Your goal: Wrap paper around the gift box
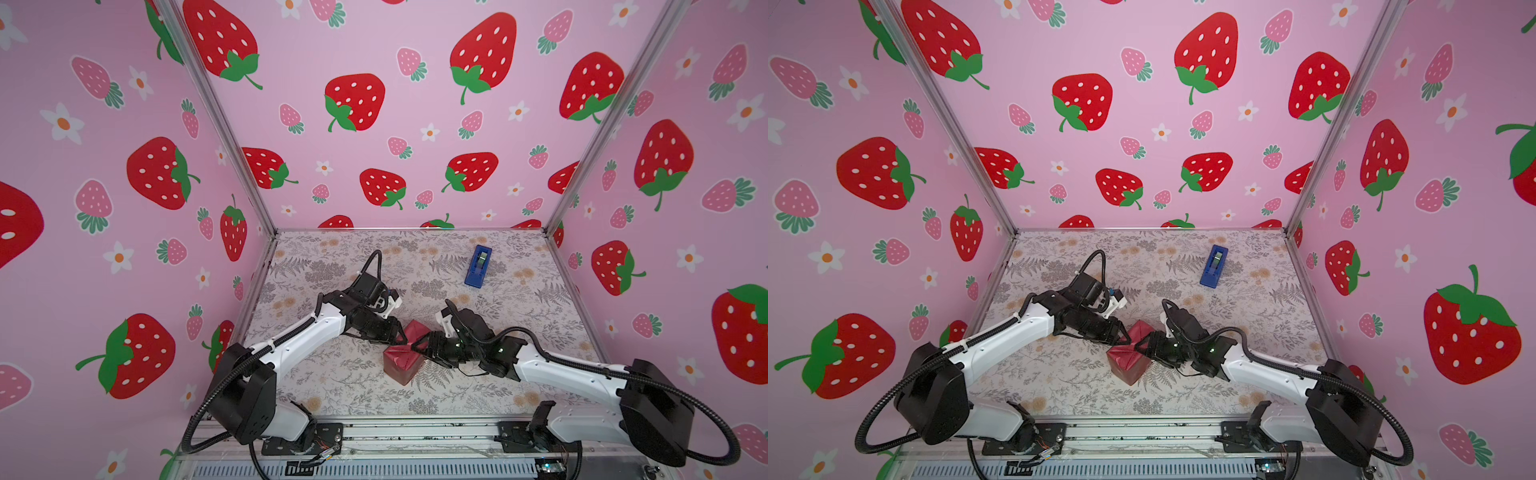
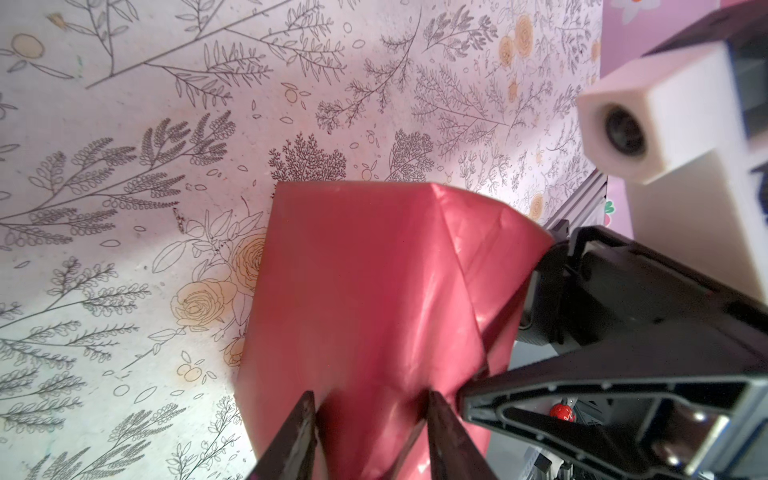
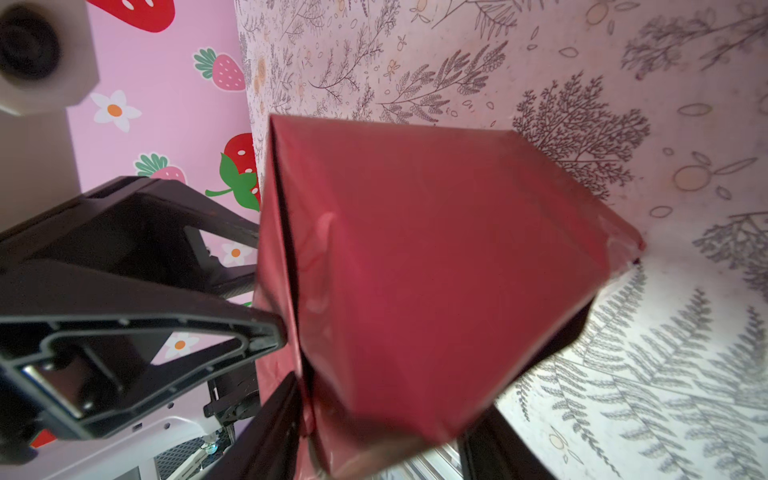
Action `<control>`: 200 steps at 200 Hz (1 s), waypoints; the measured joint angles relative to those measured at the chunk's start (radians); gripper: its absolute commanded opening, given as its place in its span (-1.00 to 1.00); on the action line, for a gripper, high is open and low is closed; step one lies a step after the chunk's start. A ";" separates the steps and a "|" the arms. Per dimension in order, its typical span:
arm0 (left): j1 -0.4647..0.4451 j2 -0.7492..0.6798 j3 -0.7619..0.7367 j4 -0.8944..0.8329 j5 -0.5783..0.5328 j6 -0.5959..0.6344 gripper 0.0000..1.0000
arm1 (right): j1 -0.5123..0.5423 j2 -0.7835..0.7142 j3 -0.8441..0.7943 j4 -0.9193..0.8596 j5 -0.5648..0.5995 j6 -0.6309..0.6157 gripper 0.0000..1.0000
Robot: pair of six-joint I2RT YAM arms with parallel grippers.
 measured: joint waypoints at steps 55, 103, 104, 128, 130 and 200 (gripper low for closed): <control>-0.002 -0.048 -0.006 -0.003 -0.093 -0.067 0.01 | -0.028 0.017 0.000 0.058 -0.023 -0.054 -0.25; 0.009 -0.059 -0.005 -0.012 -0.149 -0.123 0.05 | -0.049 0.066 0.028 0.085 -0.060 -0.113 -0.33; 0.009 -0.059 -0.005 -0.011 -0.149 -0.125 0.06 | -0.050 0.067 0.029 0.085 -0.062 -0.115 -0.33; 0.010 -0.071 -0.023 0.044 -0.142 -0.185 0.06 | -0.069 0.079 0.034 0.089 -0.090 -0.141 -0.34; 0.010 -0.074 -0.027 0.052 -0.141 -0.192 0.06 | -0.070 0.079 0.034 0.090 -0.092 -0.143 -0.34; 0.010 -0.094 -0.108 0.187 -0.111 -0.289 0.01 | -0.121 0.100 0.051 0.075 -0.179 -0.210 -0.35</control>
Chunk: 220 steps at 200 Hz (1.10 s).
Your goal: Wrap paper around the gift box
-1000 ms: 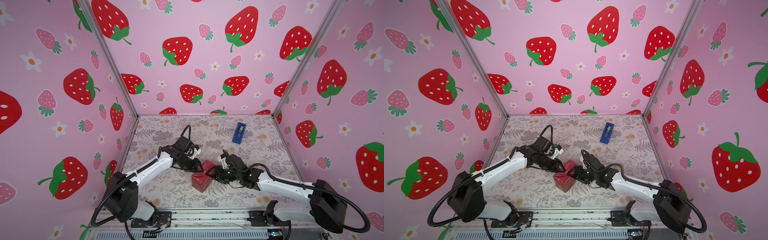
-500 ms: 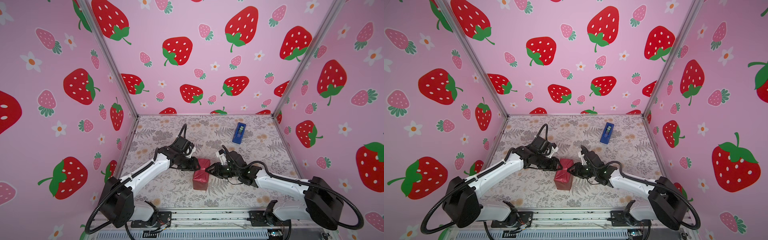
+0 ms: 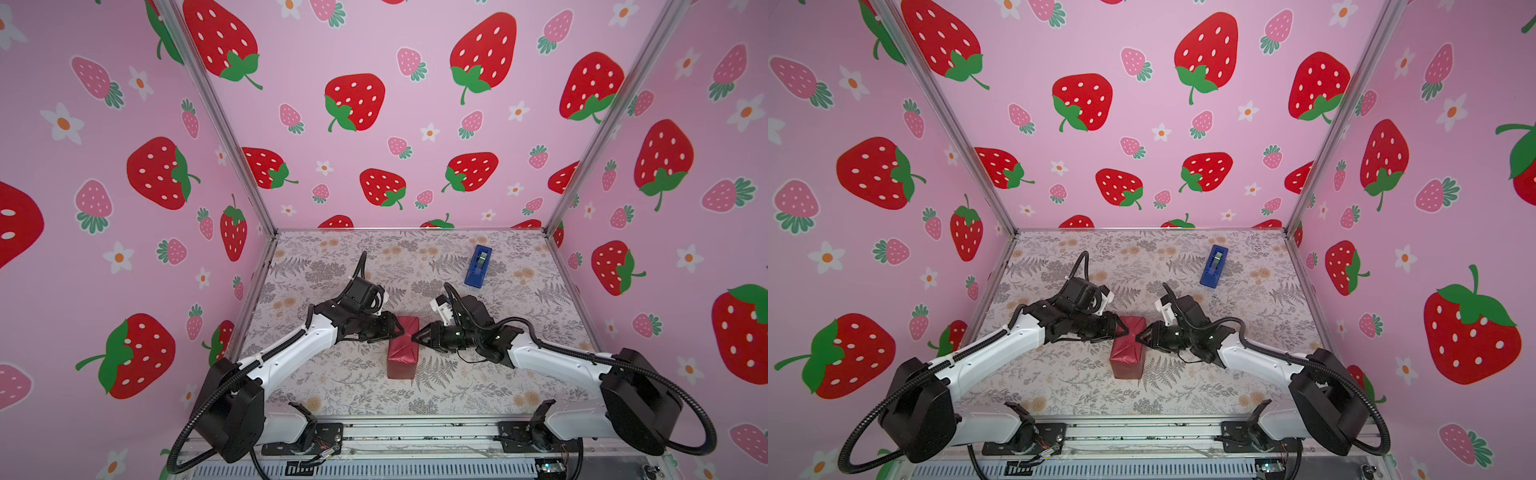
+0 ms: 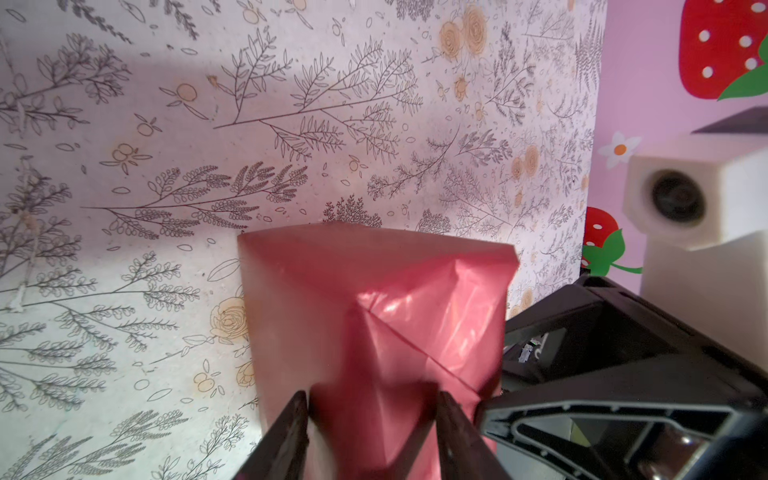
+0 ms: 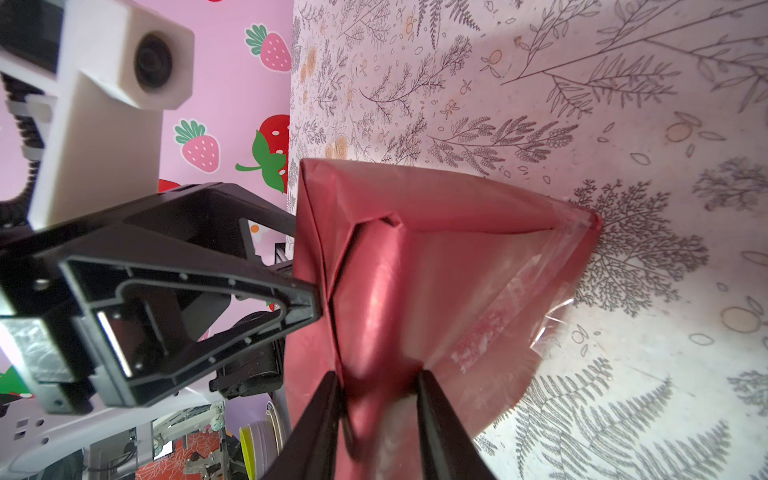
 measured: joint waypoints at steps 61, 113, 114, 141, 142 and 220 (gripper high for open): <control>0.009 -0.003 -0.042 0.077 0.037 -0.019 -0.04 | -0.027 0.004 0.015 -0.028 -0.005 -0.039 -0.35; 0.013 -0.013 -0.074 0.127 0.046 -0.023 -0.04 | -0.034 0.013 0.034 -0.055 -0.011 -0.058 -0.35; 0.013 -0.013 -0.074 0.127 0.046 -0.023 -0.04 | -0.034 0.013 0.034 -0.056 -0.011 -0.058 -0.35; 0.016 -0.017 -0.080 0.132 0.054 -0.018 -0.01 | -0.034 0.018 0.046 -0.074 -0.014 -0.063 -0.35; 0.016 -0.017 -0.080 0.132 0.054 -0.018 -0.01 | -0.034 0.018 0.047 -0.074 -0.014 -0.063 -0.35; 0.016 -0.011 -0.091 0.119 0.097 0.032 0.04 | -0.040 0.019 0.048 -0.080 -0.022 -0.078 -0.34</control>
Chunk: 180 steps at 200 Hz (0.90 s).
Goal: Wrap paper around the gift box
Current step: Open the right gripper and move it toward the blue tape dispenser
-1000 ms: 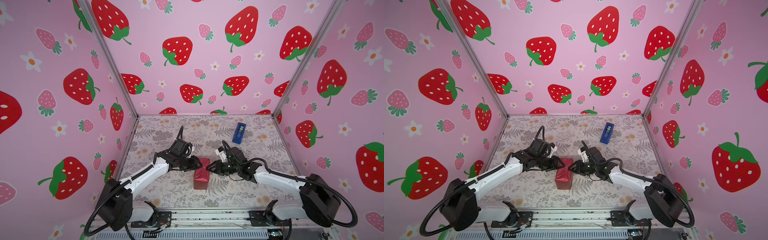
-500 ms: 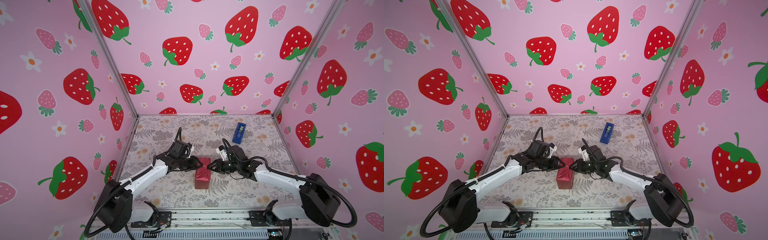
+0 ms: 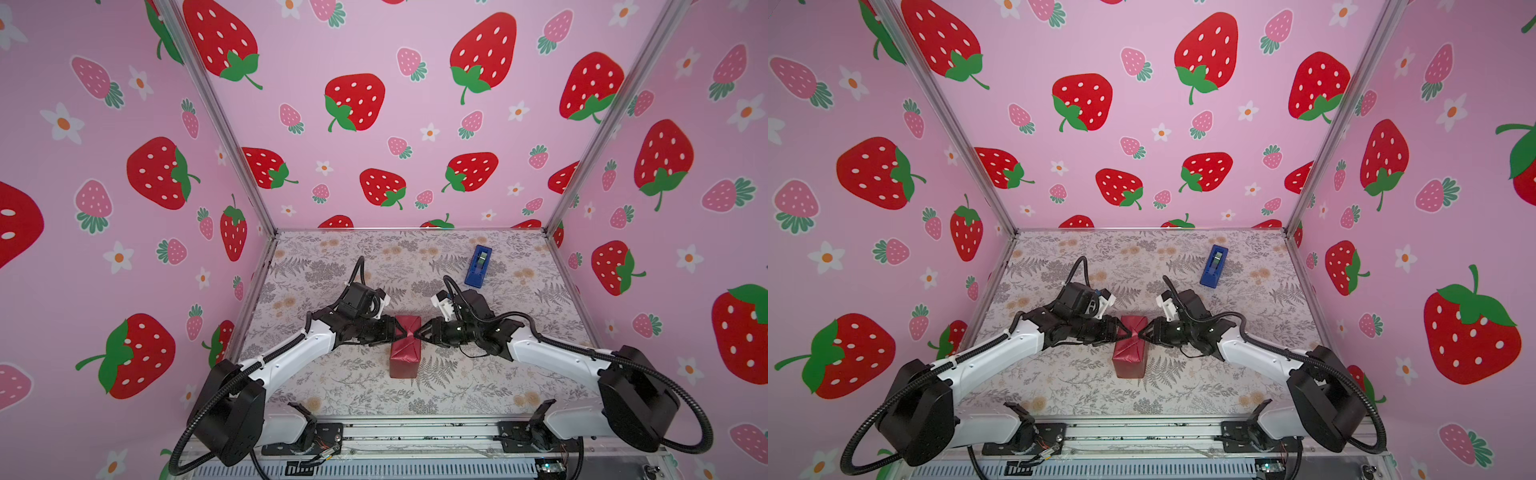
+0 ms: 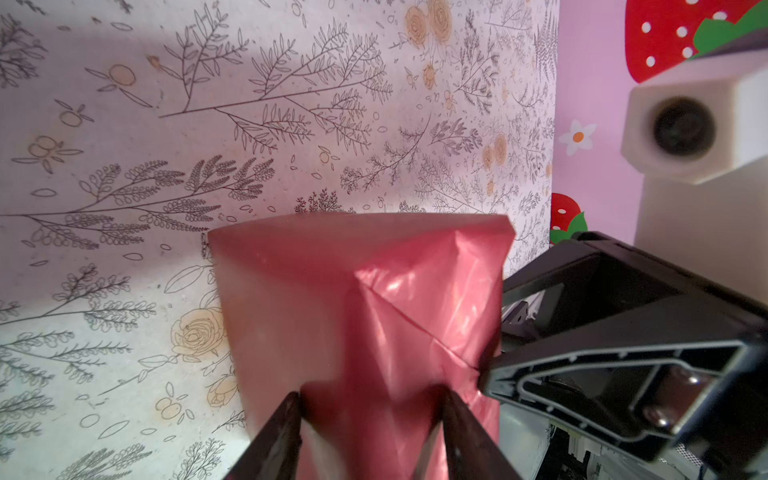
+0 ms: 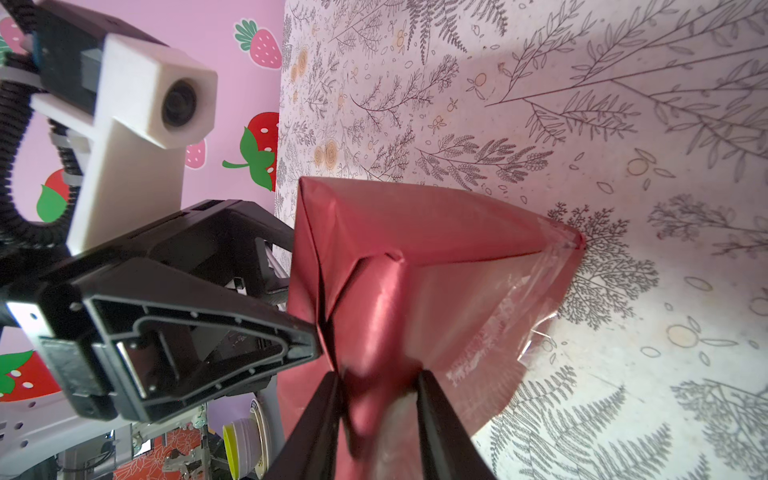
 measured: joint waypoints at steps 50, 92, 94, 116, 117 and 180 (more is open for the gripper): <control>-0.003 0.022 0.030 -0.037 -0.001 0.022 0.04 | -0.014 -0.002 0.011 -0.034 0.000 -0.010 -0.09; -0.004 0.021 0.030 -0.046 -0.002 0.024 0.04 | -0.117 -0.070 0.049 -0.165 0.037 -0.068 0.01; -0.004 0.021 0.030 -0.046 -0.002 0.024 0.04 | -0.124 -0.074 0.052 -0.171 0.038 -0.072 0.01; -0.004 0.021 0.030 -0.045 -0.003 0.024 0.05 | -0.211 -0.101 0.089 -0.220 0.038 -0.124 -0.04; -0.004 0.021 0.030 -0.045 -0.002 0.024 0.05 | -0.214 -0.101 0.089 -0.221 0.038 -0.125 -0.05; -0.004 0.021 0.030 -0.045 -0.003 0.024 0.05 | -0.556 -0.053 0.135 -0.262 -0.020 -0.262 -0.10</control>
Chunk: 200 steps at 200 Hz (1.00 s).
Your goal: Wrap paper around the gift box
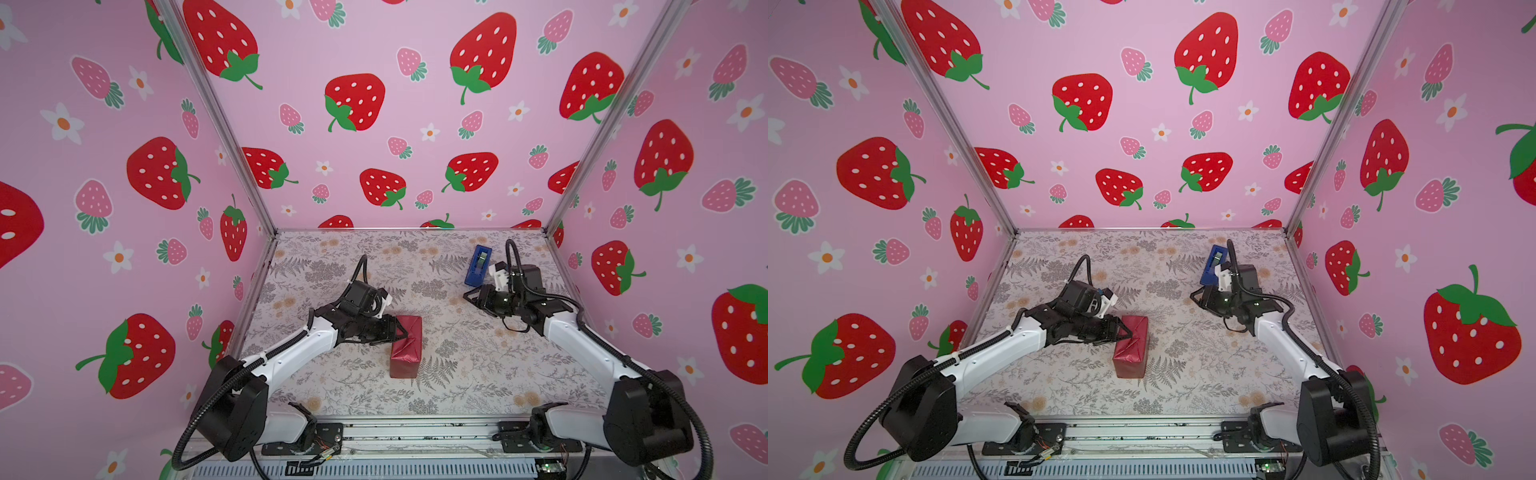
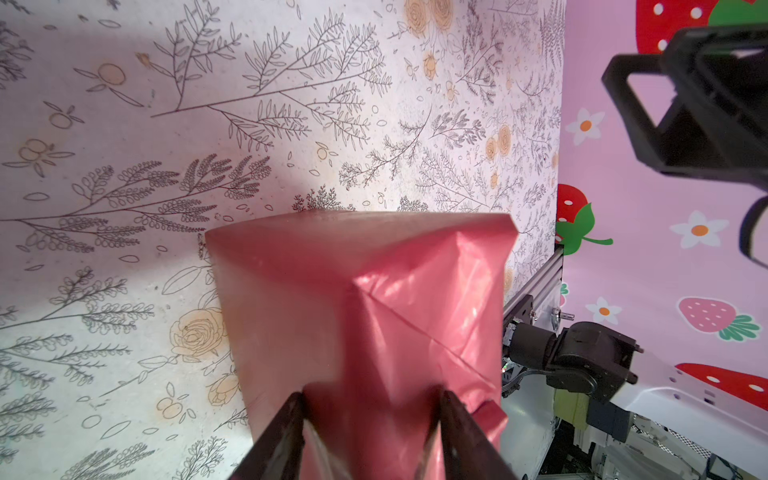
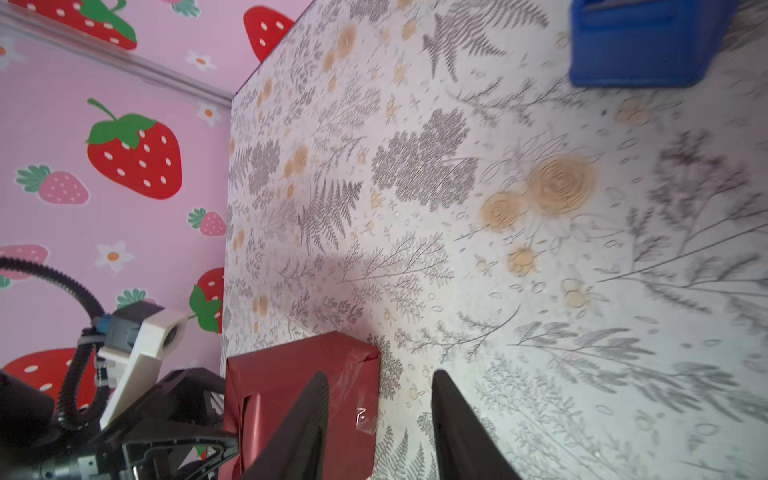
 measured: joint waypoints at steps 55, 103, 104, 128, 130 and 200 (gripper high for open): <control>0.000 0.000 0.000 0.000 0.000 -0.001 0.05 | -0.195 0.336 0.209 0.032 -0.145 -0.072 -0.14; 0.000 0.000 -0.002 0.004 0.000 -0.002 0.05 | -0.239 0.520 0.333 0.060 -0.209 -0.078 -0.21; 0.000 0.000 -0.002 0.004 0.000 -0.002 0.05 | -0.239 0.523 0.335 0.060 -0.211 -0.078 -0.21; 0.000 0.000 -0.002 0.004 0.001 -0.003 0.05 | -0.244 0.606 0.386 0.091 -0.252 -0.074 -0.22; 0.000 0.000 -0.002 0.004 0.001 -0.003 0.05 | -0.244 0.610 0.389 0.092 -0.253 -0.074 -0.23; 0.000 -0.004 -0.006 0.005 -0.002 -0.003 0.05 | -0.268 0.762 0.505 0.153 -0.327 -0.026 -0.31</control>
